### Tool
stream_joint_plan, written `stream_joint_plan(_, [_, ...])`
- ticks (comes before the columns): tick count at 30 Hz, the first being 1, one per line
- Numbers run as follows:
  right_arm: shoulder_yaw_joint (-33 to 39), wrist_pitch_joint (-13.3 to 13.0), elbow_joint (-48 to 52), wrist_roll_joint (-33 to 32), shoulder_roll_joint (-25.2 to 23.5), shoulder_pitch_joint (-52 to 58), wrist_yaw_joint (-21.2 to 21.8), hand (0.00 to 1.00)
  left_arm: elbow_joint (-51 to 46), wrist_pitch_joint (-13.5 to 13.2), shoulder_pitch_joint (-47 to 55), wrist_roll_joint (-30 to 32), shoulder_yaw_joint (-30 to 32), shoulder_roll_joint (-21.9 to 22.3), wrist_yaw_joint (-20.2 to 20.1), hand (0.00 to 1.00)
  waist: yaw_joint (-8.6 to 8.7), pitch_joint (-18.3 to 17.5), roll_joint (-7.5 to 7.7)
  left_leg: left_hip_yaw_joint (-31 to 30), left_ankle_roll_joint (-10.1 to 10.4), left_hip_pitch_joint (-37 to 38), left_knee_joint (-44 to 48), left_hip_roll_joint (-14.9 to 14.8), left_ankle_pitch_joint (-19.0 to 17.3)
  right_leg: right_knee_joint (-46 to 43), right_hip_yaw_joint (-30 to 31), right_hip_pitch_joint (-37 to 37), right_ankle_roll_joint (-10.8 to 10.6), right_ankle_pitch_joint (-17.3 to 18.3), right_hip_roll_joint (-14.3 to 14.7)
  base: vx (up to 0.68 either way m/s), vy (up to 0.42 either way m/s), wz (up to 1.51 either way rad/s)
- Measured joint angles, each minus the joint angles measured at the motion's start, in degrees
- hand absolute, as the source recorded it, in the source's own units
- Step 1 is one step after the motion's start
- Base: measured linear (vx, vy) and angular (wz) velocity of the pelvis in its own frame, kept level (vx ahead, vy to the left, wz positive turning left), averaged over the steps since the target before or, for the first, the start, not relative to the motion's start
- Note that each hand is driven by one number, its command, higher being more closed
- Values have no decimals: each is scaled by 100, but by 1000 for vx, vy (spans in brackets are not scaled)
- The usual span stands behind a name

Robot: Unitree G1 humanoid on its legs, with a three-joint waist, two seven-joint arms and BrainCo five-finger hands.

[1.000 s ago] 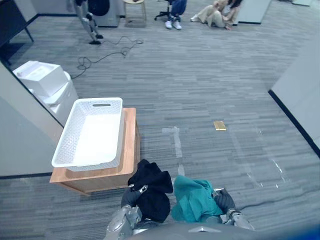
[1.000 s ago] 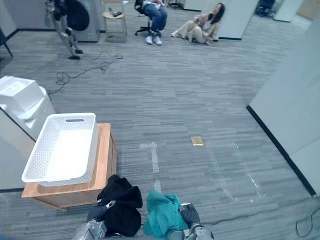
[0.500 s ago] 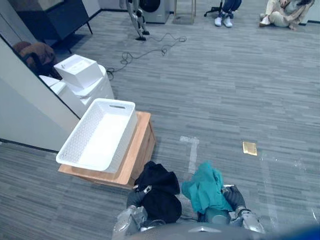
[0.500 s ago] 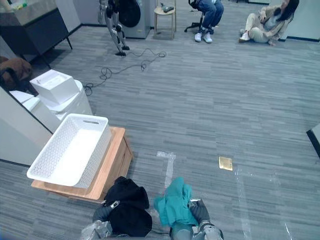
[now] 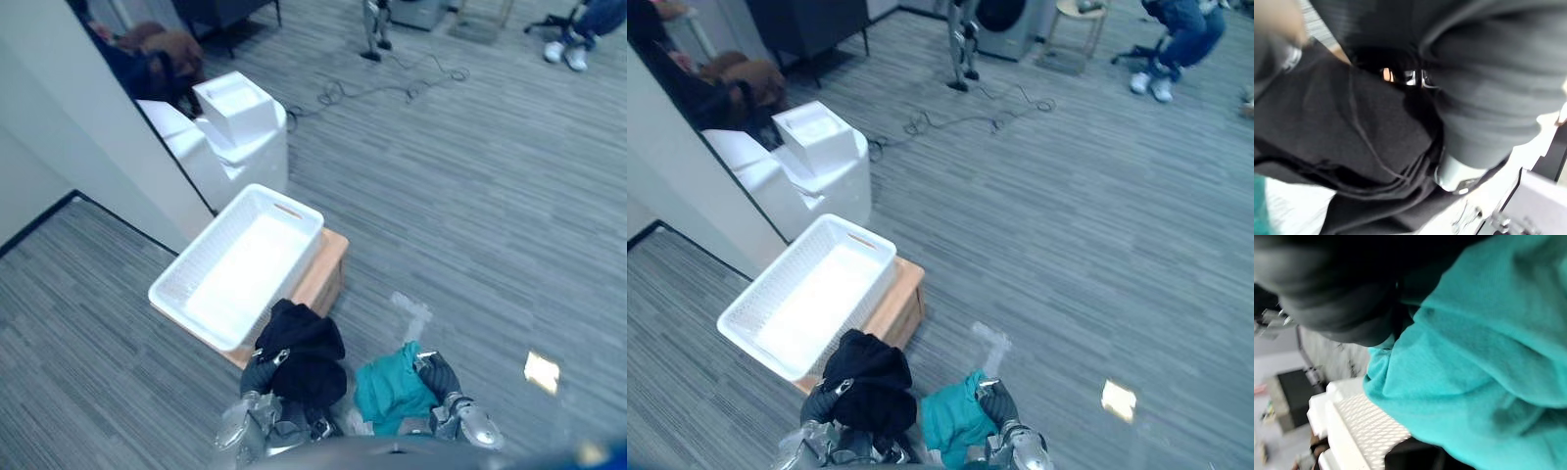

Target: Tidy the bed and pick cloth on bed and put in laundry

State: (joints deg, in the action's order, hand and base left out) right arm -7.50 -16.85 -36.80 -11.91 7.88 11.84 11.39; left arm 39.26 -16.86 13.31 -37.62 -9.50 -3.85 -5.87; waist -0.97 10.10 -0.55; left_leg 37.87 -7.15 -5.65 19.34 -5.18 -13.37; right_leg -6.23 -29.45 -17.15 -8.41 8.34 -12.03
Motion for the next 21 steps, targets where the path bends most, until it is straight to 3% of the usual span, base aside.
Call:
stream_joint_plan(1, [-117,106,16,46,8,-142,-19,100,5,17,-18,-13,87,-17,7,100,-24,-45,34,8,-60,83,-64,133,-76,-882,154,282,-158,232,-308,348,222,29])
stream_joint_plan(2, [-265,234,66,62,-5,-314,-39,100,10,43,-9,-9,103,-41,3,100,-30,-4,85,-89,-81,172,-116,194,-105,-2152,407,790,-186,222,-577,314,170,40])
stream_joint_plan(4, [-513,304,253,78,-140,-369,-33,100,-4,73,-15,2,53,-189,16,100,5,108,189,-360,-80,520,-280,247,-104,-4013,891,1422,-275,152,-681,337,54,74])
stream_joint_plan(6, [-653,368,424,77,-209,-283,-39,100,-3,94,18,8,-15,-233,166,100,1,166,166,-666,-69,959,-459,249,-97,-4756,950,1591,-90,292,-613,318,-35,99])
stream_joint_plan(9, [-702,347,570,71,-203,-246,-64,100,4,94,-69,19,-252,-287,361,100,93,169,220,-1423,119,1278,-733,240,-51,-4304,1019,1987,103,609,-473,214,-143,124])
stream_joint_plan(10, [-696,341,550,70,-190,-230,-86,100,31,114,-99,28,-341,-295,382,100,174,187,195,-1811,198,1288,-757,169,-4,-3623,1094,2060,125,701,-344,165,-235,156])
stream_joint_plan(12, [-696,334,541,34,-176,-140,-98,100,39,144,-149,85,-388,-309,376,100,239,208,163,-2404,372,1355,-879,91,69,-2496,1479,2115,97,661,-100,146,-272,165])
stream_joint_plan(14, [-701,282,534,26,-187,-29,-117,100,99,144,-142,133,-391,-348,368,100,313,220,204,-3124,544,1305,-923,71,60,-1454,2244,2072,46,431,123,128,-365,184])
stream_joint_plan(15, [-707,253,521,-7,-277,-3,-183,100,142,105,-124,257,-394,-544,307,100,310,204,484,-3639,780,1184,-909,323,79,-631,3135,1994,-14,362,153,145,-423,184])
stream_joint_plan(16, [-704,221,499,-36,-348,-9,-201,100,180,95,-154,287,-395,-675,259,100,324,196,668,-3847,847,1135,-867,413,86,-616,3371,1964,-144,89,164,154,-451,208])
stream_joint_plan(17, [-675,203,431,-64,-328,-18,-244,100,302,99,-226,335,-392,-634,241,100,345,225,661,-4091,922,1046,-764,394,130,-806,3401,1984,5,56,243,132,-336,133])
stream_joint_plan(19, [-673,171,387,-198,-125,-58,-309,100,240,-46,-164,403,-329,-465,144,100,111,209,275,-4211,1103,1038,-851,102,162,-917,3291,1905,130,117,507,192,-293,63])
stream_joint_plan(21, [-835,158,417,-198,-96,-96,-270,100,247,-160,143,392,-129,-287,109,100,88,132,83,-4339,1237,1156,-966,-179,111,-865,2978,1671,257,163,706,210,-204,34])
